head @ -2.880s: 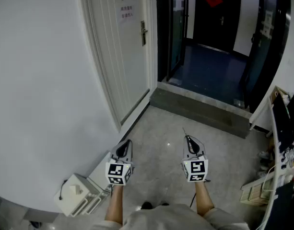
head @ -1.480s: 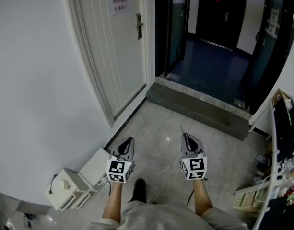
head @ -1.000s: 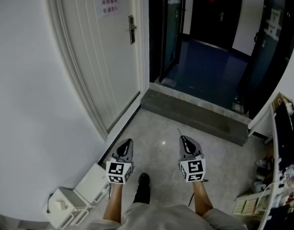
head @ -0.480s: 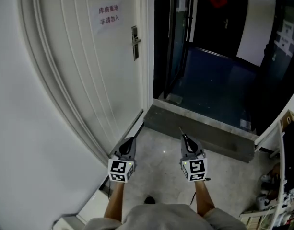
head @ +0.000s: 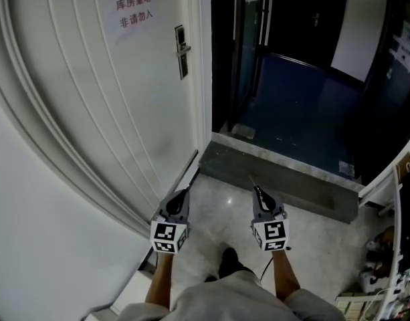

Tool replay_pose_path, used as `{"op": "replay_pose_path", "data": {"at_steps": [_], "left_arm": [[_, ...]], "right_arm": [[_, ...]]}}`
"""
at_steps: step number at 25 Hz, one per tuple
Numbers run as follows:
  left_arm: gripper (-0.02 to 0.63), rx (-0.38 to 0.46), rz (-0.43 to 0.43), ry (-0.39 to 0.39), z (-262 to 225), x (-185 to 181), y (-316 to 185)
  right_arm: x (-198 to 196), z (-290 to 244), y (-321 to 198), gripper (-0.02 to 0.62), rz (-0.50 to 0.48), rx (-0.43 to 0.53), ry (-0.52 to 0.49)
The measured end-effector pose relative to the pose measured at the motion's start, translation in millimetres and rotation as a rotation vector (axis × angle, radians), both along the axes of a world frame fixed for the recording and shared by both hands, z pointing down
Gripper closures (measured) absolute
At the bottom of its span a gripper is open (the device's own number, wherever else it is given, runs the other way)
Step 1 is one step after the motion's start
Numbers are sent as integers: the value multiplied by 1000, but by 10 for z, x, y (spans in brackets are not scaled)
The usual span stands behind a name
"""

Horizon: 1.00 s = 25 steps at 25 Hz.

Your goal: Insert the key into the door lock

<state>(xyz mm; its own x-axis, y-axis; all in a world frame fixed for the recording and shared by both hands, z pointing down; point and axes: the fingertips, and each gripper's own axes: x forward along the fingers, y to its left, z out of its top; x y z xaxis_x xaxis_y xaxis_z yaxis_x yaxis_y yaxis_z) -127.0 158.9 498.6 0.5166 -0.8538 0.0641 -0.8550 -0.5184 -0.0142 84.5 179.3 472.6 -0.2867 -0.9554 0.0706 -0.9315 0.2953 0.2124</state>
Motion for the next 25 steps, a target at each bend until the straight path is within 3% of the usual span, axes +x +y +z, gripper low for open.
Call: {"op": "replay_pose_path", "data": {"at_steps": [3, 7, 19, 25], "left_arm": [[589, -22, -19, -6, 110, -15, -242], [589, 23, -38, 2, 86, 50, -668], [588, 32, -77, -27, -171, 684, -2472], [588, 17, -126, -36, -187, 796, -3358]], "right_arm": [[18, 82, -277, 566, -13, -6, 5], [69, 171, -715, 566, -37, -11, 3], [558, -30, -2569, 566, -108, 0, -15], [670, -166, -3510, 566, -159, 16, -15]]}}
